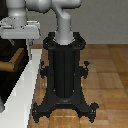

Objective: Open the door by pressing down and pulling on the handle.

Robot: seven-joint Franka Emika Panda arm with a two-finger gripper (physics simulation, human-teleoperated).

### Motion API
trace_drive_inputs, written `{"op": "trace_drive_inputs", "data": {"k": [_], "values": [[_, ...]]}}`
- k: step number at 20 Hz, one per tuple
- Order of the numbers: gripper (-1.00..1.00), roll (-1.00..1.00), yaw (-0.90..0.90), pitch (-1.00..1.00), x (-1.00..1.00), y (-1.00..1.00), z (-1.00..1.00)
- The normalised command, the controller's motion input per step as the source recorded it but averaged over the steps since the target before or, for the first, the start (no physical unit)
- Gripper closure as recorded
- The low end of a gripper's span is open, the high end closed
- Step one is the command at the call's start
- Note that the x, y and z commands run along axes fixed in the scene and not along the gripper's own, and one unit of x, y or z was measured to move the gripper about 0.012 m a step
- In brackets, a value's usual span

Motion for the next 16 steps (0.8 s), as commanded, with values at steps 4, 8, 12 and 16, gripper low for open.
{"op": "trace_drive_inputs", "data": {"k": [4,8,12,16], "values": [[-1.0,0.0,0.0,0.0,0.0,0.0,0.0],[-1.0,0.0,0.0,0.0,0.0,0.0,0.0],[-1.0,0.0,0.0,0.0,0.0,0.0,-0.25],[-1.0,0.0,0.0,0.0,0.0,-0.75,-0.75]]}}
